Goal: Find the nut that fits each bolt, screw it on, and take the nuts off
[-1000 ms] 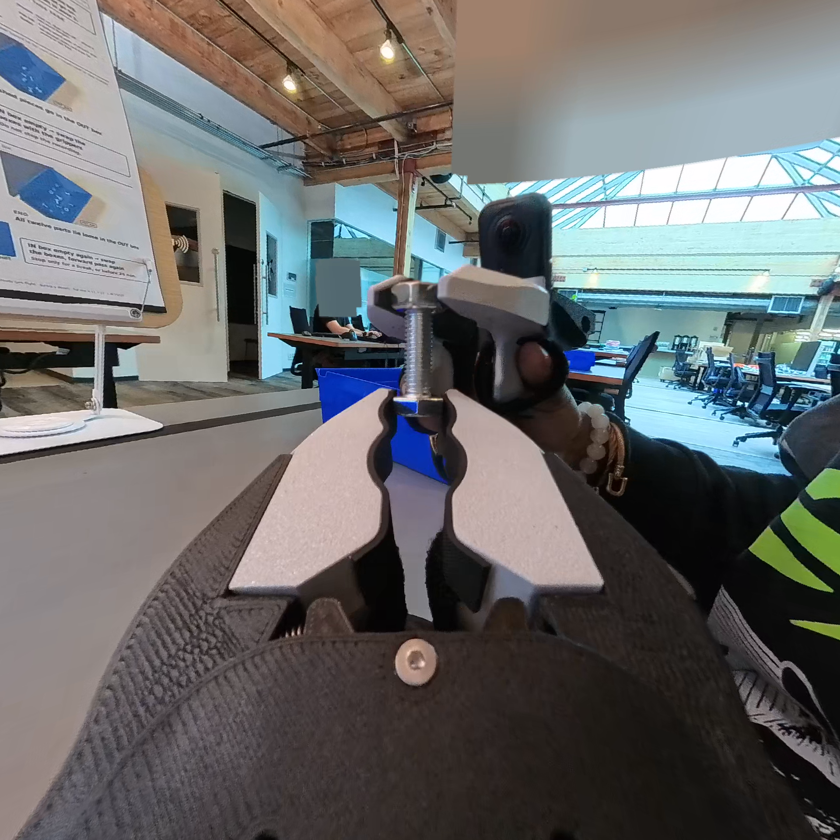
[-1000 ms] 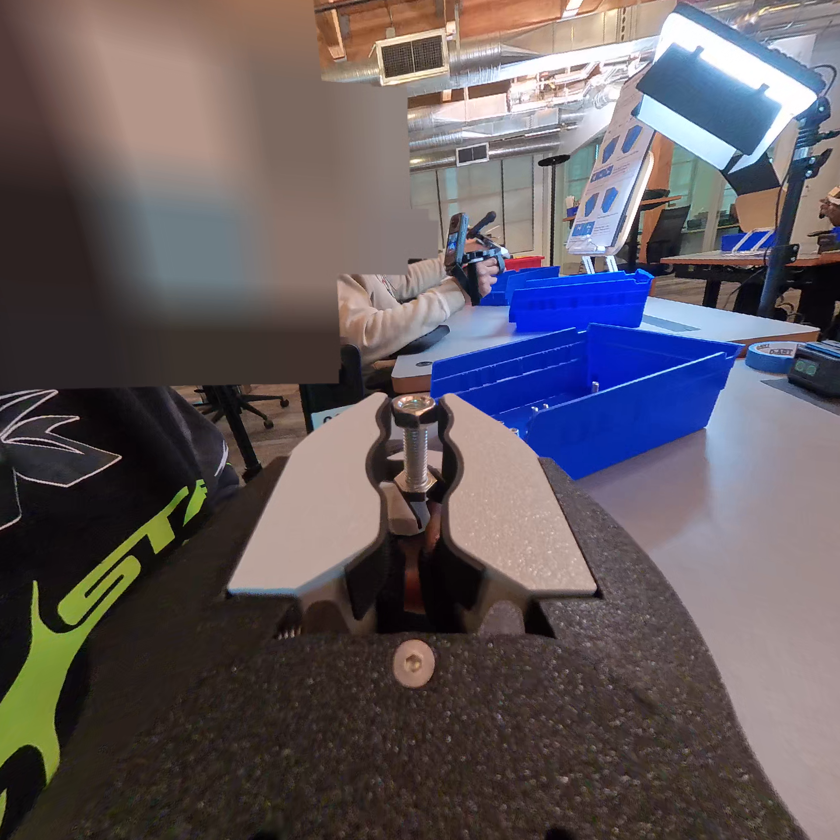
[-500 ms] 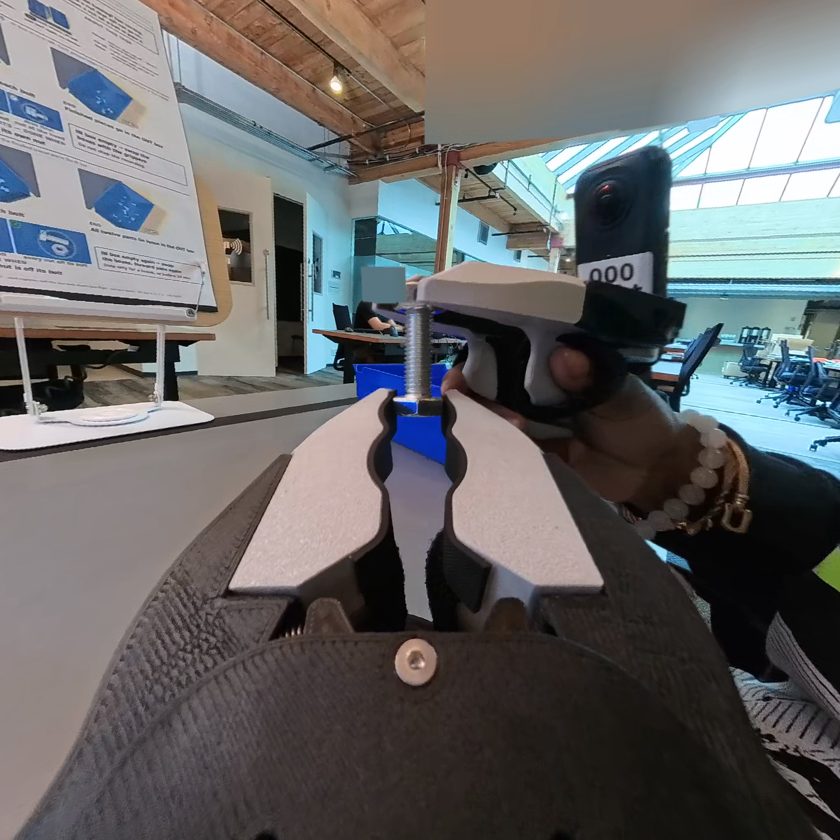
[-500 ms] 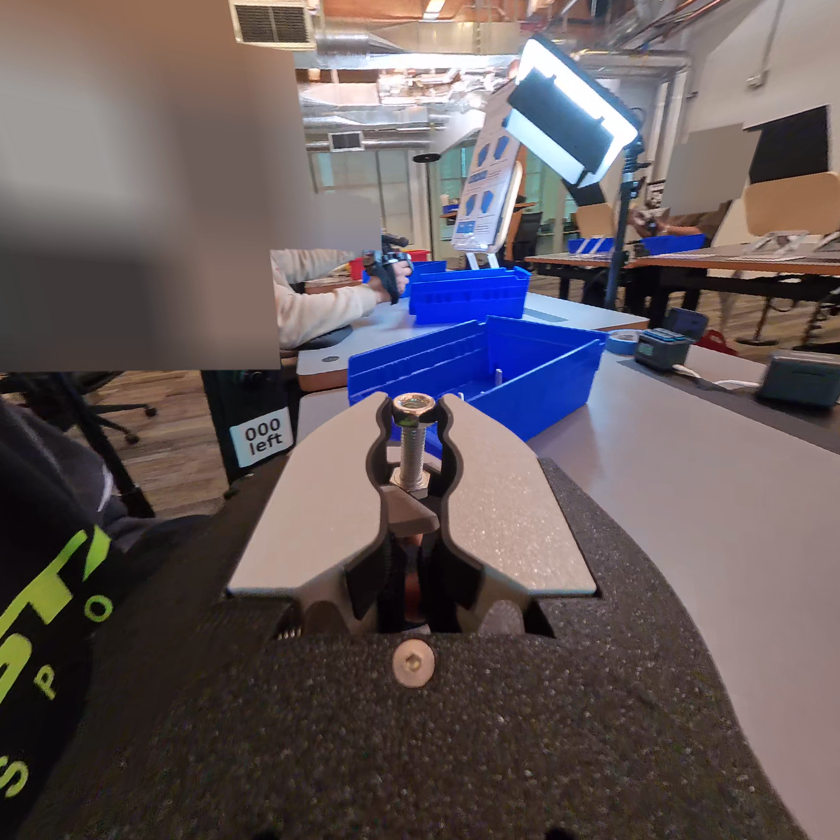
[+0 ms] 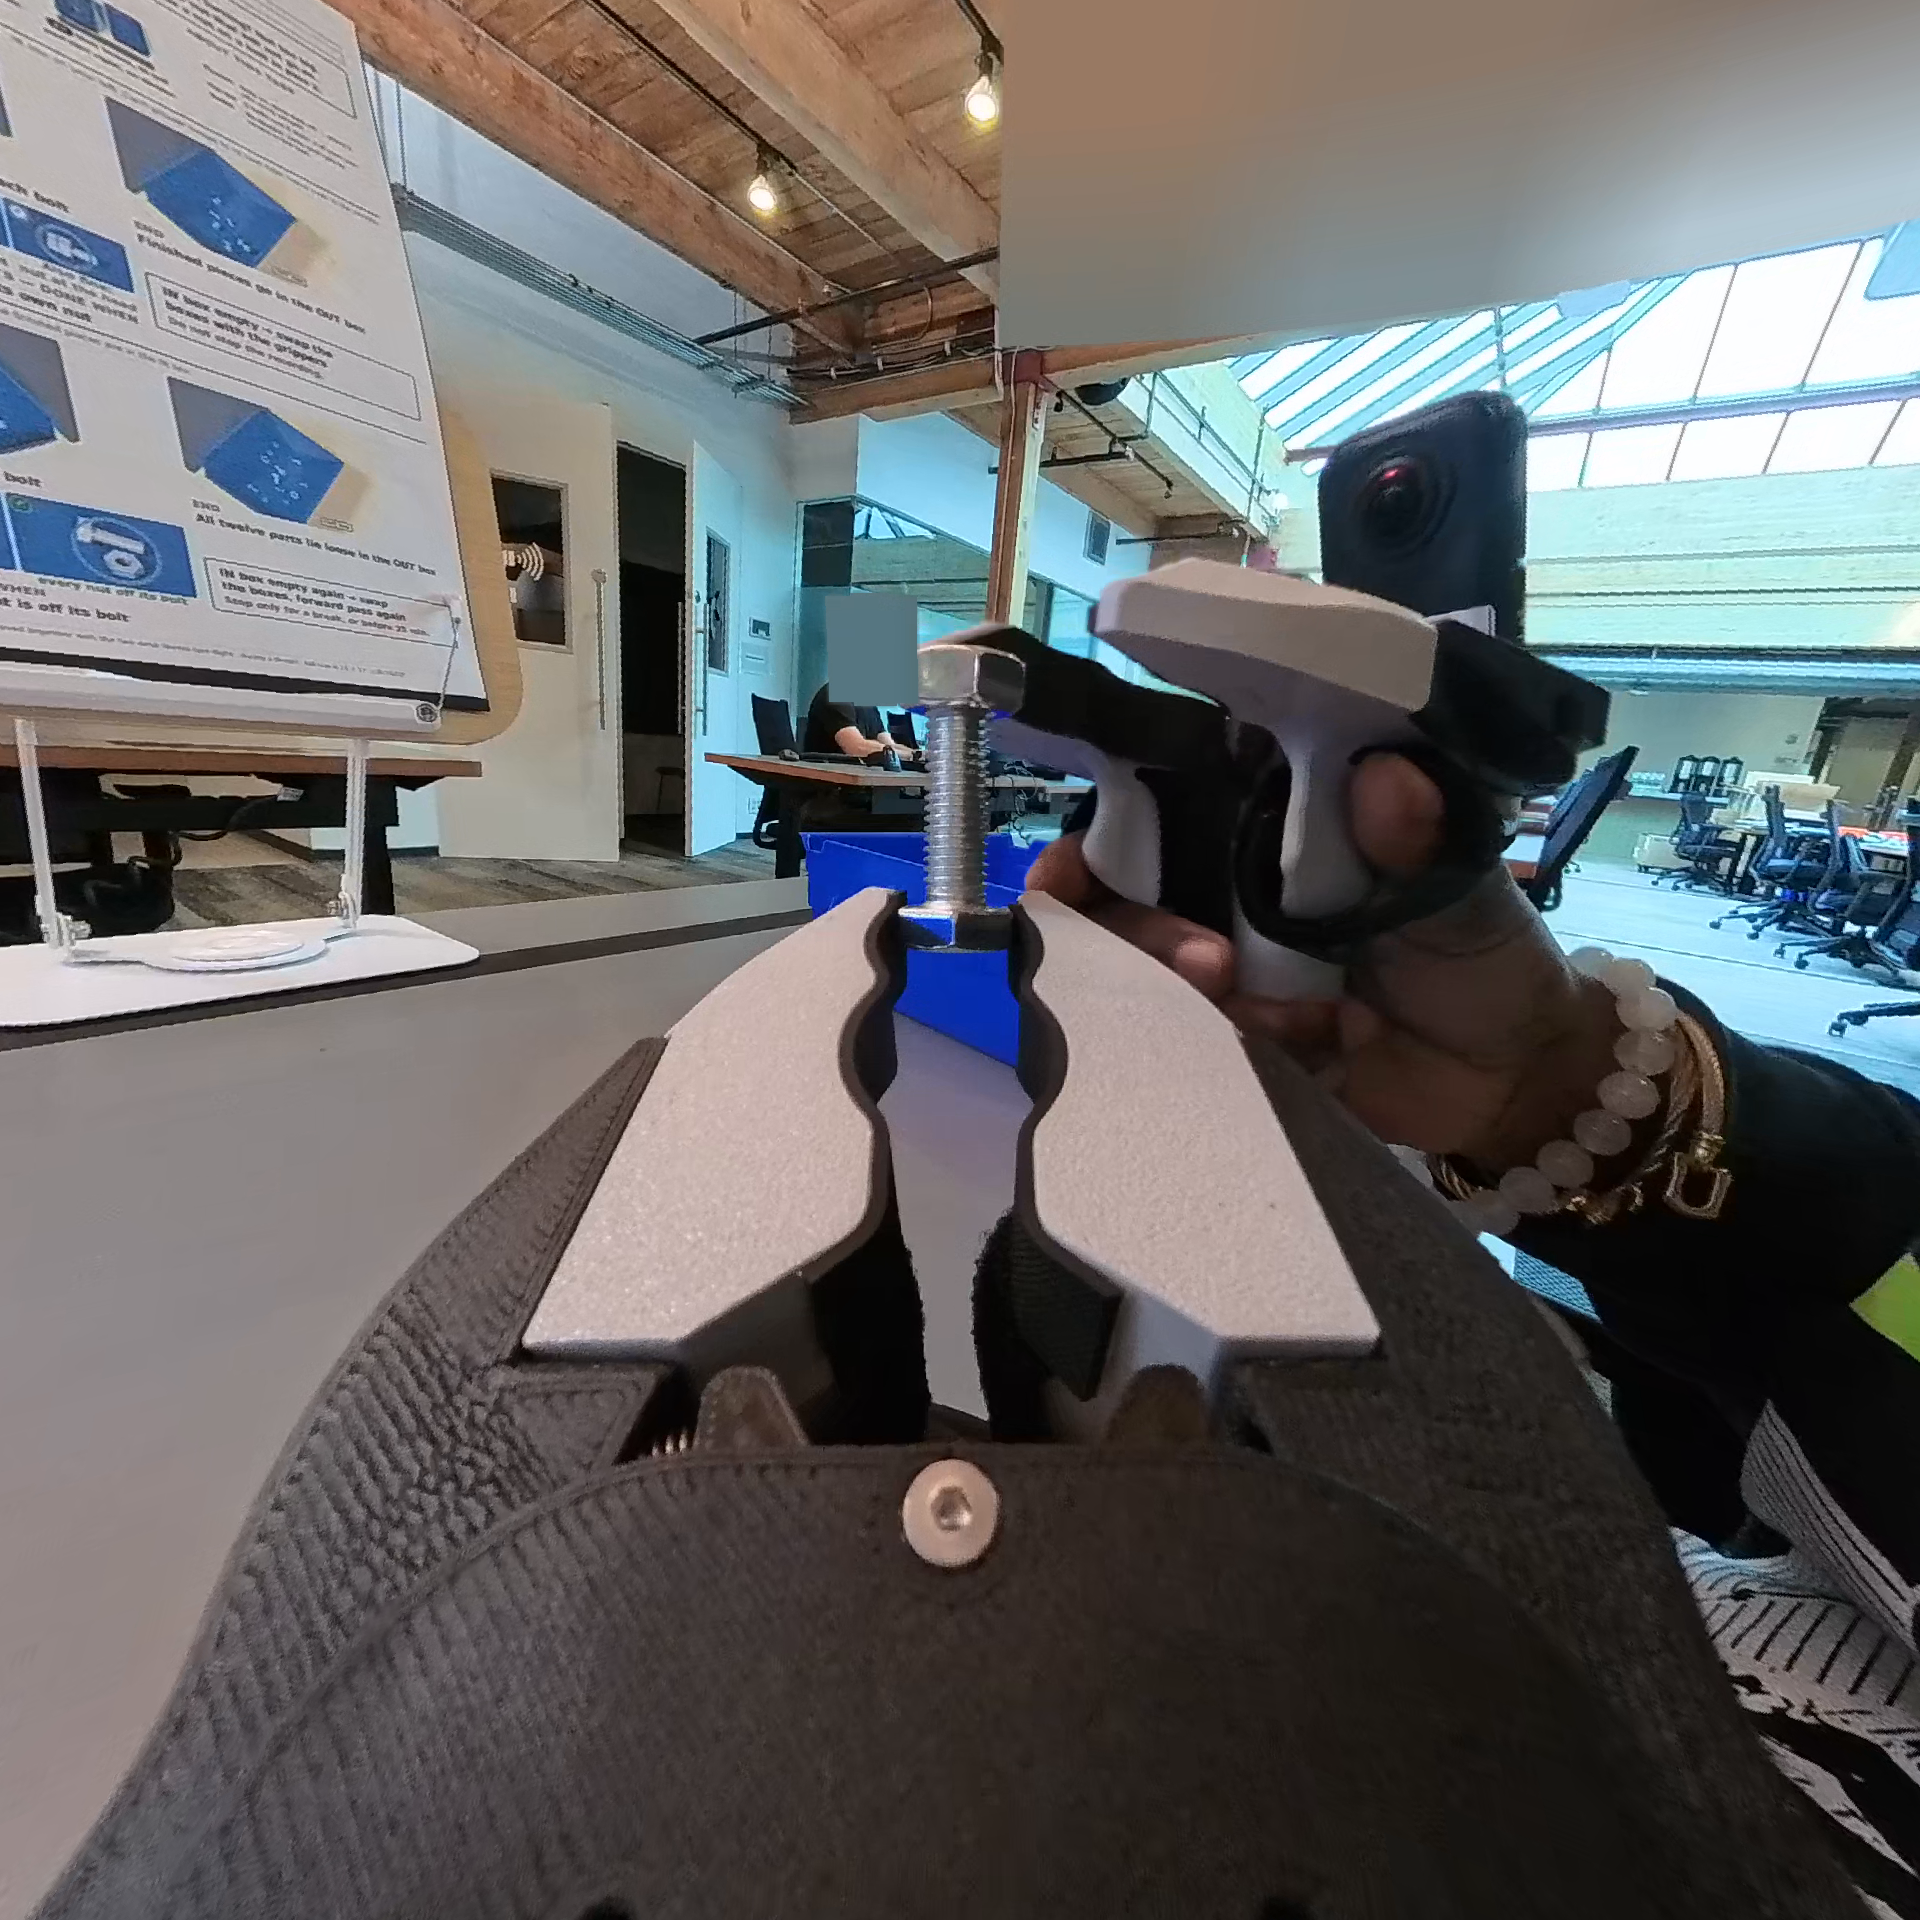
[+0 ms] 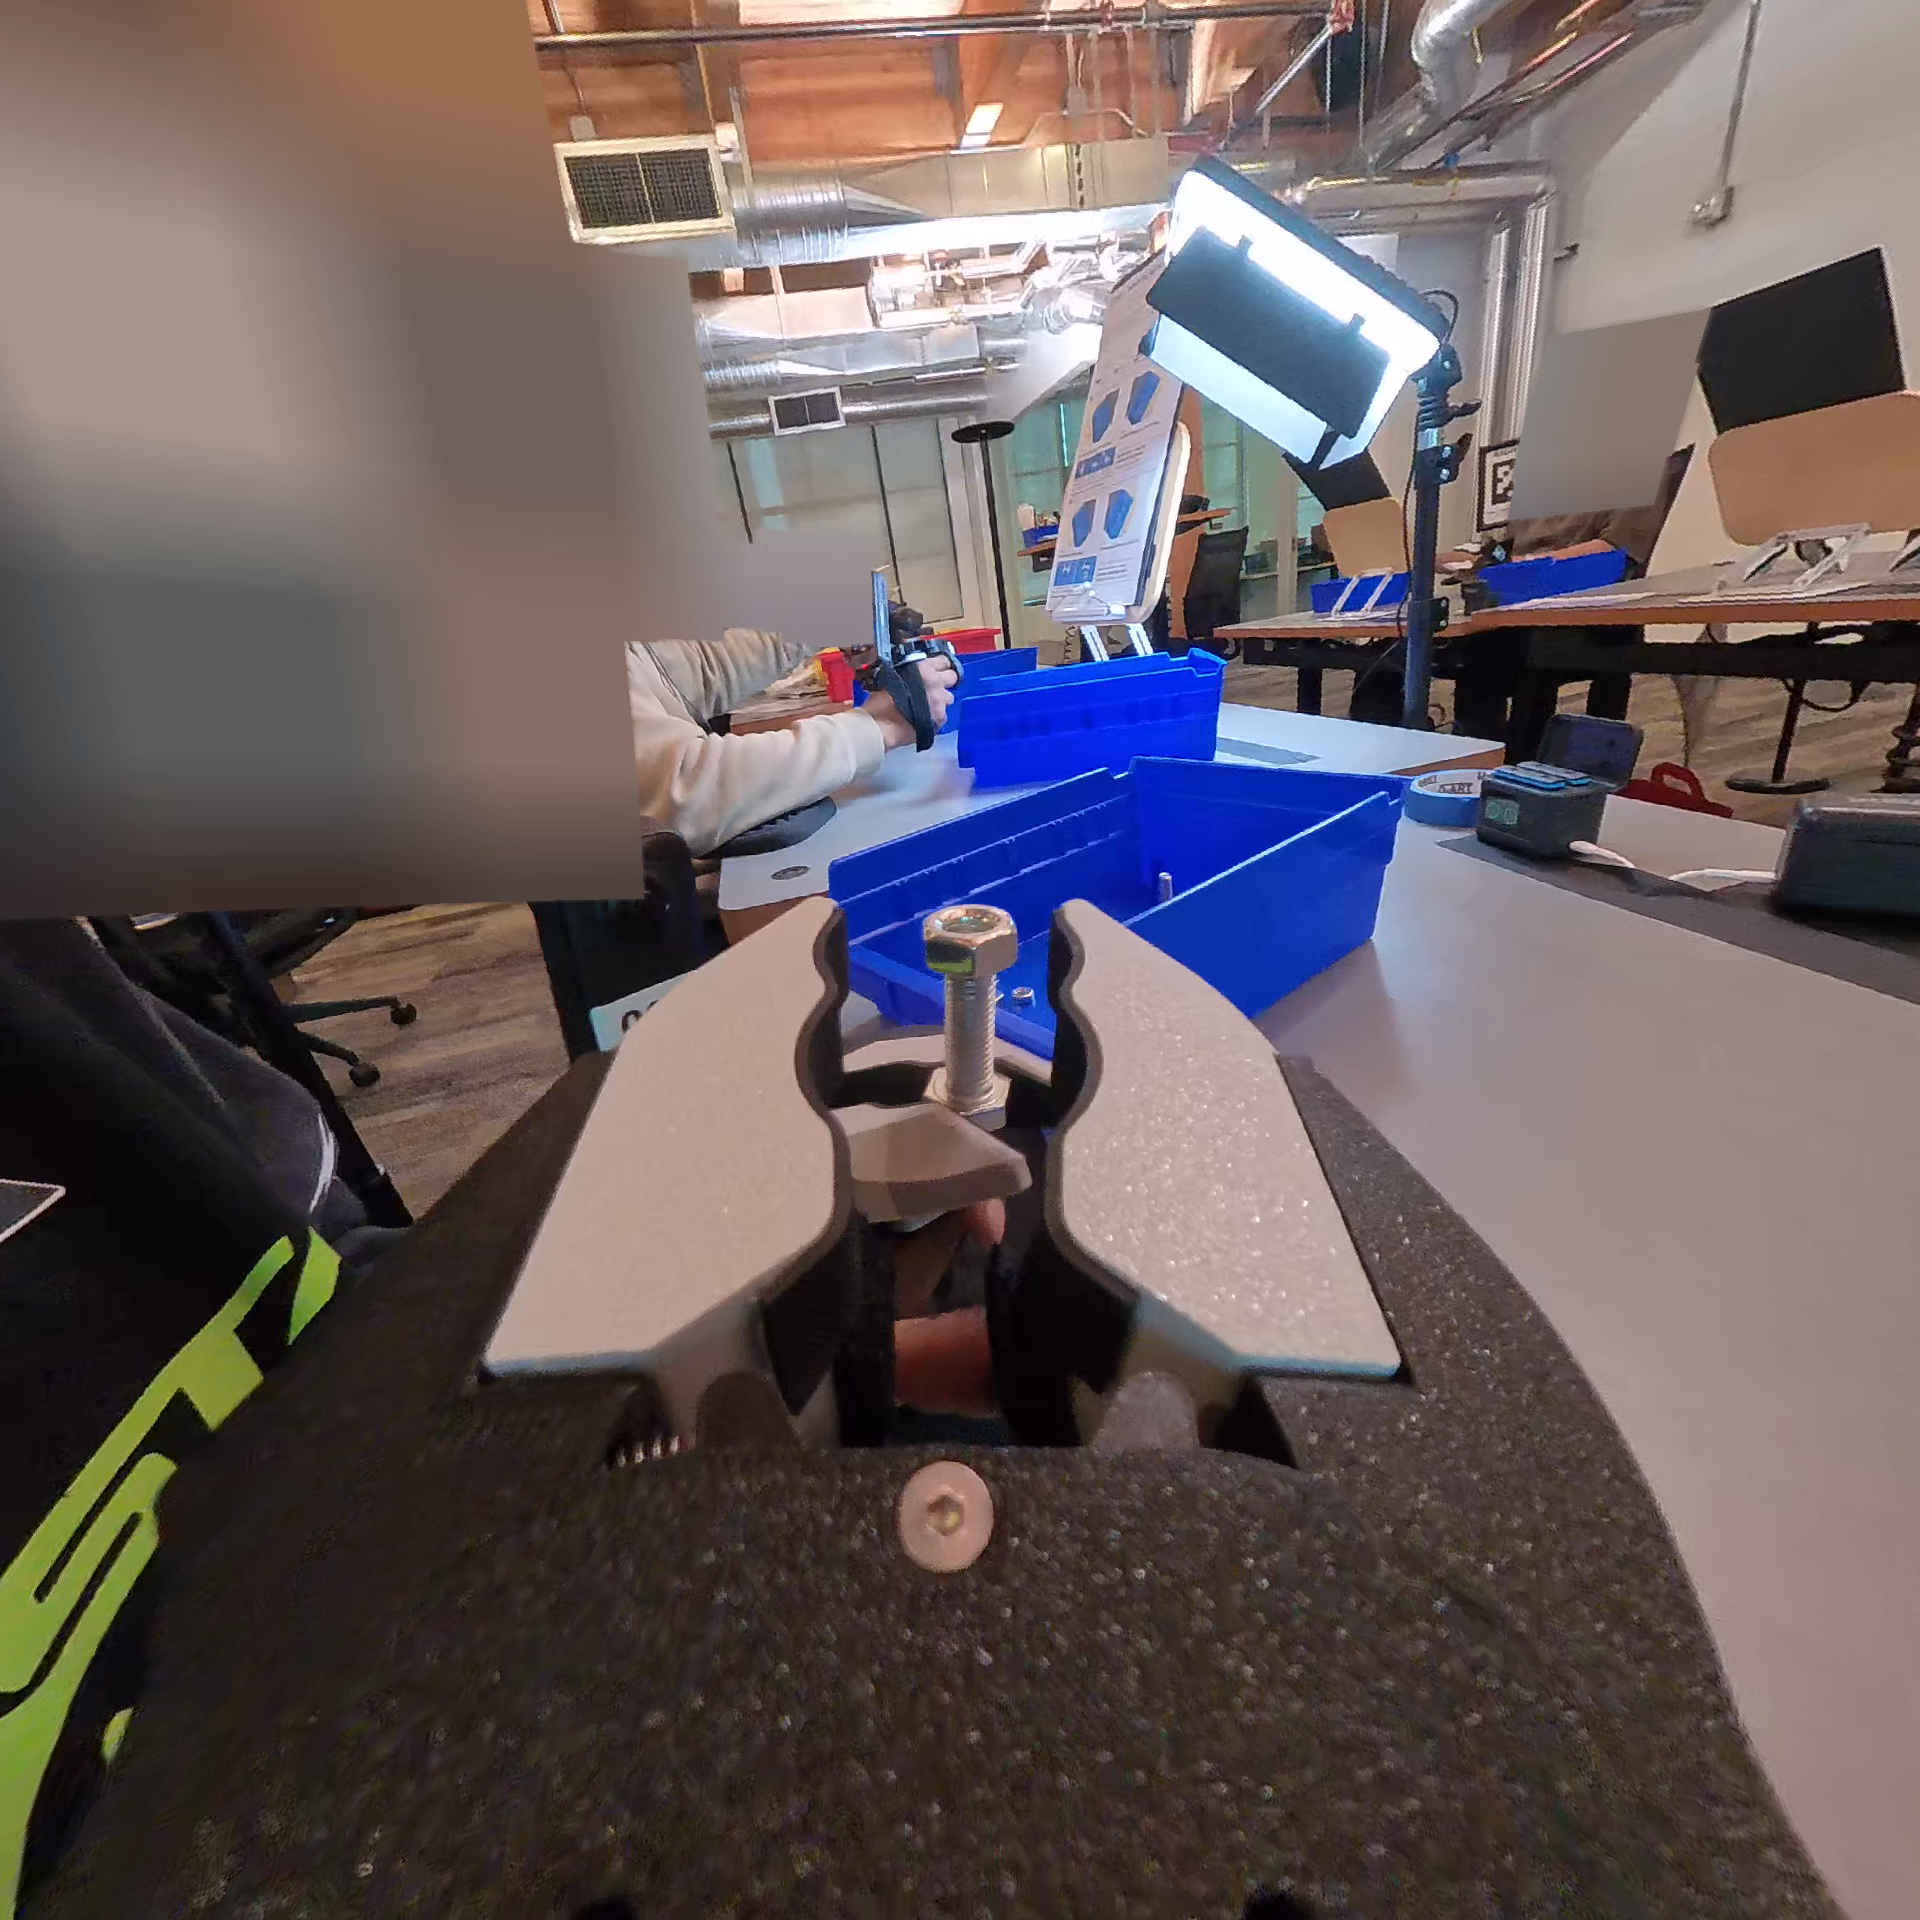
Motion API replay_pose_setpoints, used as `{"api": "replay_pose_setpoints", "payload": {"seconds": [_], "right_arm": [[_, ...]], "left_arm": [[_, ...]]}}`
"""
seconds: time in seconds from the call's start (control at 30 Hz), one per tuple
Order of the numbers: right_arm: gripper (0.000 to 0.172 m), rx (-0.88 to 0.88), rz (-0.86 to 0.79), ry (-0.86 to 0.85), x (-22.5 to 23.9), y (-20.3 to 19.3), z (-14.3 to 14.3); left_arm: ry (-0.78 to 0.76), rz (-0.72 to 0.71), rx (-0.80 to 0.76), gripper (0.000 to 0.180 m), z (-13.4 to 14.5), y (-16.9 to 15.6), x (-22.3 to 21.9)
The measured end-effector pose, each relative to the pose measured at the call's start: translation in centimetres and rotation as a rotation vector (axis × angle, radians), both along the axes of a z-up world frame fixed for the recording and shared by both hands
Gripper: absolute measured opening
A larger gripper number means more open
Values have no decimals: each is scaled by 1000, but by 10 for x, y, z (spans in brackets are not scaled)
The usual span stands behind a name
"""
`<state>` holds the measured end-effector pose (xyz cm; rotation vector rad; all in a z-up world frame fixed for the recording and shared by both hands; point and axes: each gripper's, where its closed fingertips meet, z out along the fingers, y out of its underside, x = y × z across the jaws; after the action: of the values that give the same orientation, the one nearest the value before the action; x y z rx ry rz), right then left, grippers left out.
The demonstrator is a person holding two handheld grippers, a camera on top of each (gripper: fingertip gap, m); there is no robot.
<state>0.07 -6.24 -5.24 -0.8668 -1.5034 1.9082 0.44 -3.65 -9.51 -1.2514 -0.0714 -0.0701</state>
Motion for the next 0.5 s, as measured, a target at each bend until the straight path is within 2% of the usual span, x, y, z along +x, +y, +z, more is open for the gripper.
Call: {"api": "replay_pose_setpoints", "payload": {"seconds": [0.5], "right_arm": [[32, 3, -16, 8, 6, 3, -2]], "left_arm": [[2, 4, -9, 18, -1, 1, 0]]}}
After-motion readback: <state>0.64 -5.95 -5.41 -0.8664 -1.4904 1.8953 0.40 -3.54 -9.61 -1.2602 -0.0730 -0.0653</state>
